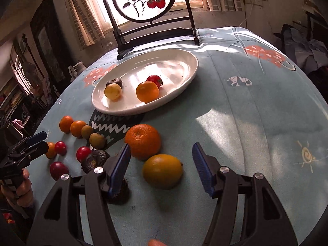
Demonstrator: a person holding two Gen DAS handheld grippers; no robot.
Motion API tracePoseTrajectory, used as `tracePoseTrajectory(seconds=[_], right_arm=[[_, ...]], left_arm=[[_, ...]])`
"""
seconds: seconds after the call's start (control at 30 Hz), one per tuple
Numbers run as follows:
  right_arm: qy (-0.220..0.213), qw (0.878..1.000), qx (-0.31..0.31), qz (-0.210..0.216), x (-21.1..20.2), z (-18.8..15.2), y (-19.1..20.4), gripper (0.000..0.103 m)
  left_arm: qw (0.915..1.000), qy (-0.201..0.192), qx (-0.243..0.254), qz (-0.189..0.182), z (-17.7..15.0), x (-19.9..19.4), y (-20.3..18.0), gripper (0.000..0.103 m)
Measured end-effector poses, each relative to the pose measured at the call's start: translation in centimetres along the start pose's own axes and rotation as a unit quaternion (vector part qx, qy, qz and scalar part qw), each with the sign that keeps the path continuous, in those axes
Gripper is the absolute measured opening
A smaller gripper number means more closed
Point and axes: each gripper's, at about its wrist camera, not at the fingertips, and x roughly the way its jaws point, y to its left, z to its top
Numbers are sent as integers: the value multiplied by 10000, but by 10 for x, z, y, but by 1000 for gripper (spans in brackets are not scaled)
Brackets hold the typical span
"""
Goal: Organize fruits
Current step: 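Grasp the large yellow-orange citrus with the right tool while the left tool grasps the red plum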
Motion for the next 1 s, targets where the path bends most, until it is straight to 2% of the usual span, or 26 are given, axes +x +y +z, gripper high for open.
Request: tracePoseTrajectory(seconds=[0.07,0.17,0.27,0.33,0.43,0.6,0.73,0.83,0.93,1.0], right_arm=[[76,9999,119,69,-1,-4,-3,63],[164,9996,214,89,1,-6,-7,63],[314,9995,68,-19,5,-8,-1,63],[315,9994,-63,-98,5,-8,4,63],[349,9990,-154,-218,7,-9,7,63],[455,9980,-284,-348,11,-9,10,55],[525,9981,-239,-235,14,-9,7,44],[511,9986,63,82,13,-9,-4,44],[504,9981,260,241,13,-9,-11,44],[513,9983,194,202,13,-9,-7,44]], left_arm=[[9999,102,24,-74,-9,1,1,101],[9996,145,245,77,-16,0,-6,101],[9991,97,422,4,-20,-2,-13,101],[9982,148,563,138,-20,0,-18,101],[9975,156,676,147,-21,1,-22,101],[9978,193,621,157,-21,2,-19,101],[9974,252,663,101,-22,3,-21,101],[9963,290,795,-157,-26,0,-25,101],[9952,326,847,-363,-29,-2,-25,95],[9948,382,846,-417,-30,-1,-24,83]])
